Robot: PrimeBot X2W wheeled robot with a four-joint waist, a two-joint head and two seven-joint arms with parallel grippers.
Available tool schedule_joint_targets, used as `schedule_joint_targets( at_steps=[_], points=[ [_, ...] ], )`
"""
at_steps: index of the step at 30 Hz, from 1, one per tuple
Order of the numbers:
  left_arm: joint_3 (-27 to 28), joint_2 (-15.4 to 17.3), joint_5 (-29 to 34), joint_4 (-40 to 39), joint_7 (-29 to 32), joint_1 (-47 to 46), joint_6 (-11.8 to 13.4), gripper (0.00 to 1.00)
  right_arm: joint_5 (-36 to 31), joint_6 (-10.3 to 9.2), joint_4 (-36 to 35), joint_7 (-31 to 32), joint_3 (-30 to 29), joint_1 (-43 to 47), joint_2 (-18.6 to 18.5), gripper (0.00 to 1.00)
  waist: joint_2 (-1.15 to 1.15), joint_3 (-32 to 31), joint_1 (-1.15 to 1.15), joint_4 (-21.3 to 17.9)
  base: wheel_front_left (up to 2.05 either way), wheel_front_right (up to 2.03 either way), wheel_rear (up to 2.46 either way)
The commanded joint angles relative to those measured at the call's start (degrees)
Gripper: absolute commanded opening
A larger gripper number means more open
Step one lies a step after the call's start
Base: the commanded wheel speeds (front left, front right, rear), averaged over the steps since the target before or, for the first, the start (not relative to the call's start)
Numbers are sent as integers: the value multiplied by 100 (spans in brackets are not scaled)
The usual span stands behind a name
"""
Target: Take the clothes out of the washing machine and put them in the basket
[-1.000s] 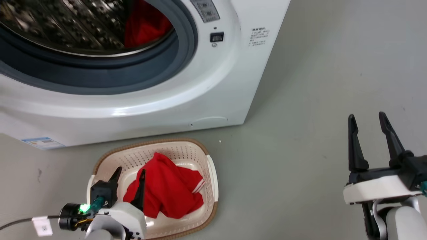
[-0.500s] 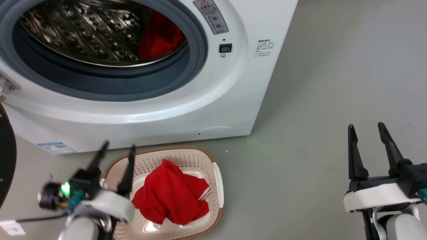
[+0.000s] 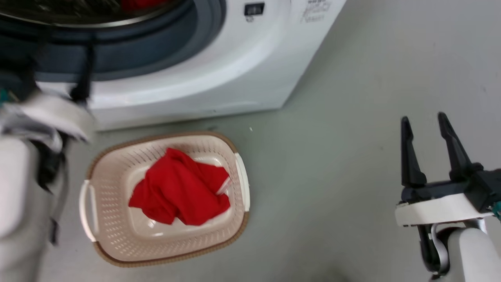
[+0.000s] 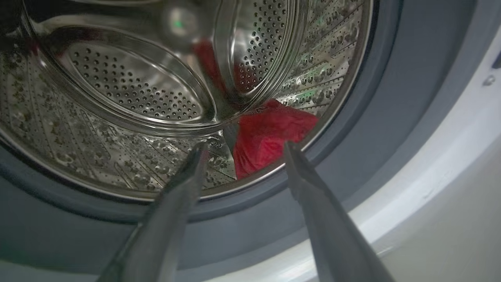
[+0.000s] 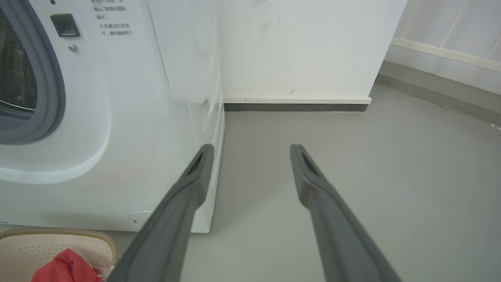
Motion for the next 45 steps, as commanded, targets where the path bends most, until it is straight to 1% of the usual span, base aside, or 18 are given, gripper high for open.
schedule_joint_targets(
  at_steps=[1,3,5,8,11,13,16,17,18,22,25,29,33,37,40,41,42,45],
  points=[
    [-37,147,-30,-43,87,-289,-2,100,47,-7,-31,-15,47,-110,7,100,0,497,-1,-296,0,0,0],
    [-166,431,-72,-13,346,-745,-4,100,183,-7,-44,-15,98,-206,5,100,0,765,-1,-455,0,0,0],
    [-293,674,-254,89,647,-1228,-5,100,326,-7,-49,-15,199,-301,10,100,0,1005,-1,-623,0,0,0],
    [-487,1014,-611,305,1273,-2072,-5,100,518,-7,-85,-16,350,-412,9,100,0,1378,-1,-860,0,0,0],
    [-870,1426,-664,607,2027,-2795,-6,100,715,-7,-68,-15,482,-461,10,100,0,1666,-1,-1092,0,0,0],
    [-941,1589,-774,822,2421,-3322,-1,100,836,-7,-40,-16,591,-534,10,100,0,1834,-1,-1289,0,0,0],
    [-849,1665,-957,1211,2922,-3938,11,100,1025,-7,-16,-15,706,-562,11,100,0,2014,-1,-1554,0,0,0],
    [-789,1660,-989,1319,3034,-4166,62,100,1051,-7,-30,-15,735,-576,12,100,0,2080,-1,-1615,0,0,0],
    [-786,1661,-960,1426,3184,-4399,122,100,1085,-7,-39,-15,749,-588,14,100,0,2154,-1,-1664,0,0,0],
    [-982,1713,-802,1801,3698,-5077,110,100,1188,-7,-61,-15,904,-604,8,100,0,2310,-1,-1899,0,0,0],
    [-1190,1596,-838,2115,4177,-5376,69,100,1262,-6,-99,-15,863,-523,13,100,0,2351,-1,-1916,0,0,0],
    [-1395,1568,-794,2415,4632,-5735,43,100,1226,-7,-167,-15,1002,-381,11,100,0,2383,-1,-1920,0,0,0],
    [-1574,1567,-820,2707,5031,-5868,25,100,1225,-7,-217,-16,1033,-270,8,100,0,2423,-1,-1917,0,0,0],
    [-1721,1588,-890,2900,5273,-6005,5,100,1261,-7,-240,-15,1040,-206,8,100,0,2448,-1,-1914,0,0,0],
    [-1818,1595,-946,3005,5340,-6039,4,100,1291,-7,-280,-15,1046,-226,8,100,0,2475,-1,-1904,0,0,0],
    [-1859,1596,-957,3039,5336,-6068,0,26,1299,-7,-295,-15,1046,-232,8,100,0,2487,-1,-1901,0,0,0],
    [-1899,1593,-989,3070,5329,-6090,-2,0,1307,-7,-301,-15,1045,-239,8,100,0,2496,-1,-1897,0,0,0],
    [-1950,1654,-1025,3144,5181,-6173,8,0,1312,-7,-316,-15,1054,-275,7,100,0,2515,-1,-1892,0,0,0]
  ],
)
